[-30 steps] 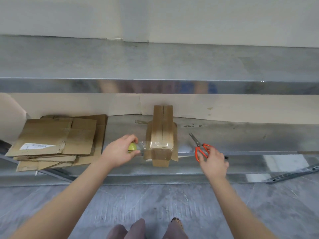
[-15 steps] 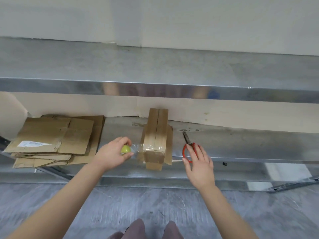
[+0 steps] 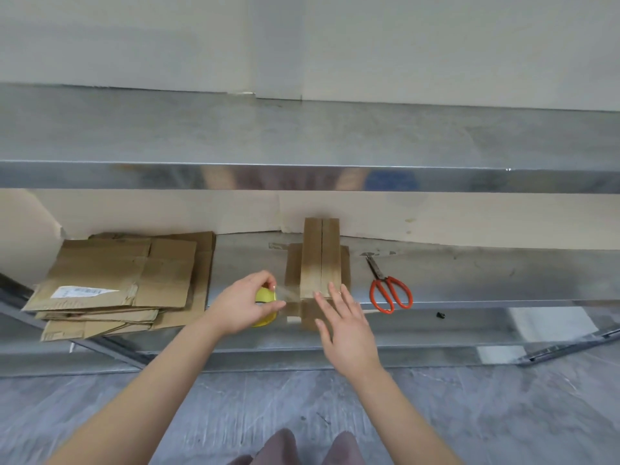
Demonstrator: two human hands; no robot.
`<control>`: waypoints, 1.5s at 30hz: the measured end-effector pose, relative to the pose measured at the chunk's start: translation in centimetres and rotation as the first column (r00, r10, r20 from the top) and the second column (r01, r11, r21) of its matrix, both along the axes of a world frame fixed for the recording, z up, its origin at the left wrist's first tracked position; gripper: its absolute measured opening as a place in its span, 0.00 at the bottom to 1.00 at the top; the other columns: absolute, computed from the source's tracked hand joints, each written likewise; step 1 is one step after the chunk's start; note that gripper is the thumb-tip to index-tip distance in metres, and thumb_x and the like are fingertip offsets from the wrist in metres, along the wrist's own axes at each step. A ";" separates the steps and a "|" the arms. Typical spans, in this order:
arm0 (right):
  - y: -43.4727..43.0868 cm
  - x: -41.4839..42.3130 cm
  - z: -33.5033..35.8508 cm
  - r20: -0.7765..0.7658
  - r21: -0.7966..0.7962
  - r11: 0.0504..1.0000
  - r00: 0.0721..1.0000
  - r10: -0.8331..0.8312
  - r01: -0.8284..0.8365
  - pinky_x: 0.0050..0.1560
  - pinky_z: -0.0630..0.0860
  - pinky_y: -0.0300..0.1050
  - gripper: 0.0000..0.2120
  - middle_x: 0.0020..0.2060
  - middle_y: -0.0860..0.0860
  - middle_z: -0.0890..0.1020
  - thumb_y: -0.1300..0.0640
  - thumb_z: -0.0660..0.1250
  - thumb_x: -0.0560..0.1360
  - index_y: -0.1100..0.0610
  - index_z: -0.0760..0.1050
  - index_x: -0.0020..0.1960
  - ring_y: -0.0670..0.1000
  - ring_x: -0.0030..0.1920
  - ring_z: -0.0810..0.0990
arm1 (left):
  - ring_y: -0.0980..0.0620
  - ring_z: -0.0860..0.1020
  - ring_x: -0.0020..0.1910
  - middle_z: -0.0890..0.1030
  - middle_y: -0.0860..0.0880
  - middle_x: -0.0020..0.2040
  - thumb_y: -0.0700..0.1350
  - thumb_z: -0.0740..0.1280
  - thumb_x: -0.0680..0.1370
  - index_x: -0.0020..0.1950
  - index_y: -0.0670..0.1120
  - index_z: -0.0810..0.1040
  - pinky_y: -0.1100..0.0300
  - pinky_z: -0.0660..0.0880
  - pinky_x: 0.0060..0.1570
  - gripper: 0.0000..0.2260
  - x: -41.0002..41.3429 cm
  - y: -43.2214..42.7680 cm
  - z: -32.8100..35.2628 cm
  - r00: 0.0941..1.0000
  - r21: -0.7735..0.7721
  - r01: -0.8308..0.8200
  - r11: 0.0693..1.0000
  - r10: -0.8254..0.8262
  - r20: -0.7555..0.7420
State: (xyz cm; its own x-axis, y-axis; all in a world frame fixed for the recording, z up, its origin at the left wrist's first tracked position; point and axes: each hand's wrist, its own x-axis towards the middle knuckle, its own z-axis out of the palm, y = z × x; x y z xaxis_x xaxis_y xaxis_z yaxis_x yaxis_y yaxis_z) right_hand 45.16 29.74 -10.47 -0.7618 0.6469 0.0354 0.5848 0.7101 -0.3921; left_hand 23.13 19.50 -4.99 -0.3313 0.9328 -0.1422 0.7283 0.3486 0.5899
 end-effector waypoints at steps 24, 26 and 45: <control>-0.2 -0.1 2.0 0.076 0.045 0.998 0.996 -0.050 0.046 0.76 0.56 0.52 0.21 0.76 0.40 0.60 0.39 0.50 0.81 0.34 0.59 0.74 0.50 0.78 0.51 | 0.50 0.74 0.43 0.74 0.53 0.46 0.54 0.66 0.77 0.49 0.54 0.67 0.54 0.72 0.42 0.09 -7.1 -0.3 -0.2 0.989 -0.051 0.086 0.995 -0.091 -0.114; -0.7 -0.7 3.0 0.052 0.061 0.996 0.996 -0.068 0.064 0.76 0.54 0.54 0.20 0.75 0.43 0.64 0.39 0.51 0.81 0.36 0.61 0.73 0.52 0.79 0.51 | 0.52 0.72 0.45 0.74 0.54 0.47 0.53 0.67 0.77 0.49 0.54 0.68 0.55 0.70 0.44 0.09 -6.6 -0.8 -0.2 0.994 0.003 0.069 0.998 -0.068 -0.083; -7.6 -12.4 5.0 -0.213 -0.329 0.943 0.969 -0.126 0.051 0.49 0.76 0.45 0.04 0.42 0.43 0.82 0.49 0.69 0.75 0.49 0.77 0.43 0.44 0.46 0.79 | 0.54 0.74 0.52 0.76 0.55 0.51 0.56 0.67 0.76 0.57 0.51 0.74 0.55 0.70 0.53 0.13 -5.3 -7.2 0.1 0.961 0.180 0.133 0.975 -0.083 -0.263</control>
